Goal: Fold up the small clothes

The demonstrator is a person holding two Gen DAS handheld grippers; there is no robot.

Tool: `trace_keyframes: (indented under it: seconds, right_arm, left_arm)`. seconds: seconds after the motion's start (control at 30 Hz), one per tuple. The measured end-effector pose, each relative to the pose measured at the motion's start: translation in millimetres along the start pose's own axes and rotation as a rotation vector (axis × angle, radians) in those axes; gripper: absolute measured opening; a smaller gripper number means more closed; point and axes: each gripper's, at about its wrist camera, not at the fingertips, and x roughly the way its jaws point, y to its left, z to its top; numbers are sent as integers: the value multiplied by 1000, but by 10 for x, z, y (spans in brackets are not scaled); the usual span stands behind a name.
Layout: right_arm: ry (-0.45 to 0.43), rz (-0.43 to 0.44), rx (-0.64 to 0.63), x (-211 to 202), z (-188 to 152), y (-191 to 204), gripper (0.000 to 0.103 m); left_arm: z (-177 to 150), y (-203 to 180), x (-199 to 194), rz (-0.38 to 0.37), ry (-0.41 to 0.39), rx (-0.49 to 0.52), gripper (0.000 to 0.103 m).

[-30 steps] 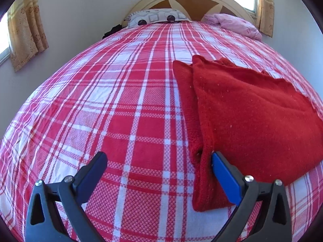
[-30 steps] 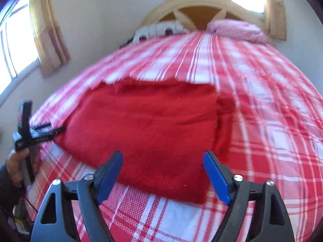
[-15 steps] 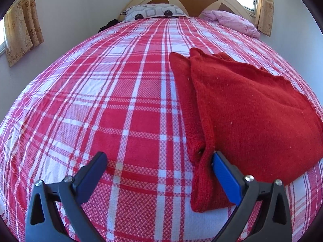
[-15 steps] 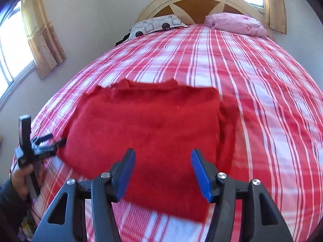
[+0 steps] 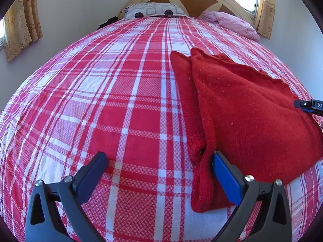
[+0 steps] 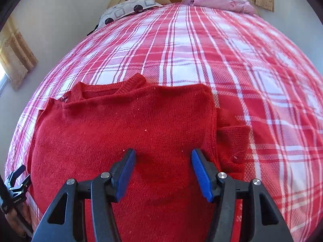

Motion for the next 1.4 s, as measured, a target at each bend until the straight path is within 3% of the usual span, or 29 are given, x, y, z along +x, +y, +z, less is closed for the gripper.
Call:
trace_keyframes:
  seconds: [0.07,0.17,0.3,0.47,0.67,0.87,1.2,1.4]
  right_arm:
    - [-49,-36,-35,-137,6,129,59]
    - [-87,53,-120,-267,32,445,59]
    - [-62,120,-258,-175,124,949,59]
    - [-61,59,-389,200,351,1426,59]
    - [11,-34,-384,779,636,1614,59]
    - [21,50,-215,953,877,1434,59]
    - [-73,116,-251,352,499,1474,61]
    - [-80,121,-387,-147,-154,1548,61]
  left_arm:
    - [-1,2,-1,-1,0,-1,103]
    - [-2,6,1,-3,0,-2,103]
    - [-5,10,-1,-7,-1,-5,103]
    - [3,25,-17,-17,-4,-12,103]
    - [-1,46,-14,-33,-5,-23,103]
    - [-4,59,-14,-43,-7,-30,103]
    - [-10,67,-18,-40,-8,-31,103]
    - [-1,40,12,-25,0,-18,103]
